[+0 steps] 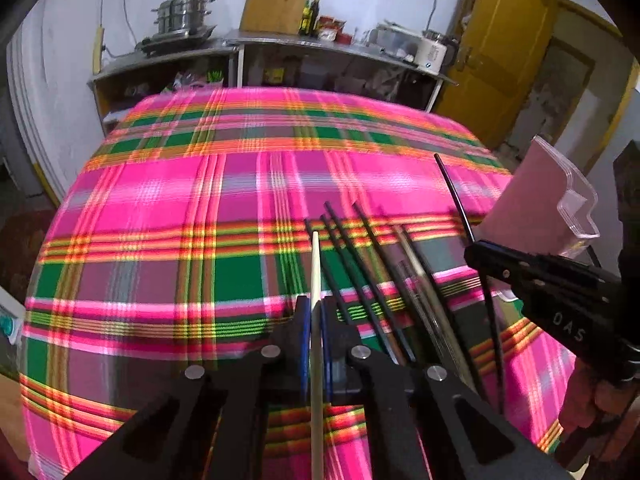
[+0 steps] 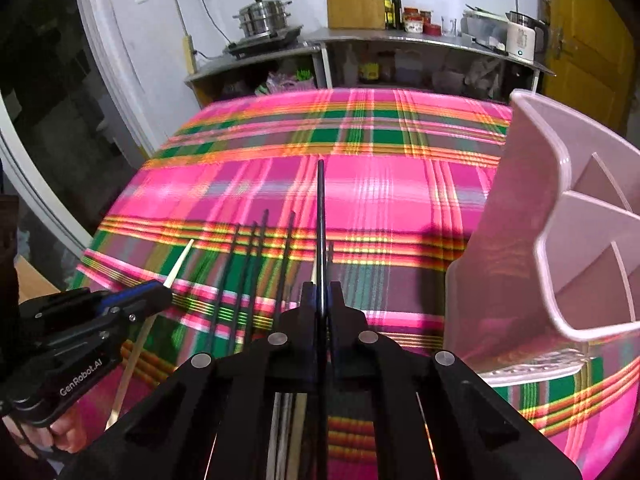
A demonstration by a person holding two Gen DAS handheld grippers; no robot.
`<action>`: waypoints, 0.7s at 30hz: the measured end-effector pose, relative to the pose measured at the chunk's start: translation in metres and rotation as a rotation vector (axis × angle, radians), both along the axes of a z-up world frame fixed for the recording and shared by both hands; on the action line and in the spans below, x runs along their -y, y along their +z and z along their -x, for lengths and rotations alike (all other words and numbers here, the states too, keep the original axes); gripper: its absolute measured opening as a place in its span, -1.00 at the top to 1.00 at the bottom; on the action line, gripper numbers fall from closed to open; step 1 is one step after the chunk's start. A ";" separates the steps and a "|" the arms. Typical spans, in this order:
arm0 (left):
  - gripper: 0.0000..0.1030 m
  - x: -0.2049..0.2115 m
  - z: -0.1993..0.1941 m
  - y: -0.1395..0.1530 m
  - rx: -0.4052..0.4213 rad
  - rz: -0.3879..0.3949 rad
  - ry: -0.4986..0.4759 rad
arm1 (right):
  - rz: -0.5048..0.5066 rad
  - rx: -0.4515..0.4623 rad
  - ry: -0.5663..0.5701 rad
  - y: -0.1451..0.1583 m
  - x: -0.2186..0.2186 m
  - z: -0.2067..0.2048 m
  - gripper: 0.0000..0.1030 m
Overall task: Organize utensils
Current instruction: 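Grasp a light wooden chopstick with the left tool while the right tool grasps a black chopstick, then lift both held chopsticks and carry them over the pink utensil holder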
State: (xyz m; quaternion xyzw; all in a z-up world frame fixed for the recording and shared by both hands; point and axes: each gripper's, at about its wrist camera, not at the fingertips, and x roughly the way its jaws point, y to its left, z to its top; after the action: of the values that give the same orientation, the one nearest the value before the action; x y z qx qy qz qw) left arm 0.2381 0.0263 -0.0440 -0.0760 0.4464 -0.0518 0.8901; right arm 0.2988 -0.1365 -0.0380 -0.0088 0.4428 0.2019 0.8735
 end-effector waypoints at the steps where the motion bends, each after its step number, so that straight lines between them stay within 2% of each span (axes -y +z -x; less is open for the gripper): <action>1: 0.90 0.000 0.001 0.005 0.009 0.001 -0.004 | -0.004 0.005 0.000 0.003 0.002 0.003 0.89; 15: 0.90 -0.002 0.035 0.077 0.128 0.075 -0.038 | -0.087 0.106 -0.015 0.062 0.027 0.044 0.89; 21: 0.90 0.001 0.045 0.087 0.136 0.122 -0.041 | -0.098 0.129 -0.018 0.072 0.032 0.057 0.89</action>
State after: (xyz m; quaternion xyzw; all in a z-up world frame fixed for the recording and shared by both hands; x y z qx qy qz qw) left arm 0.1931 0.0256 0.0432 -0.1171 0.3822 -0.1021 0.9109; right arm 0.2421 -0.1690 0.0341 0.0250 0.3751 0.2146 0.9014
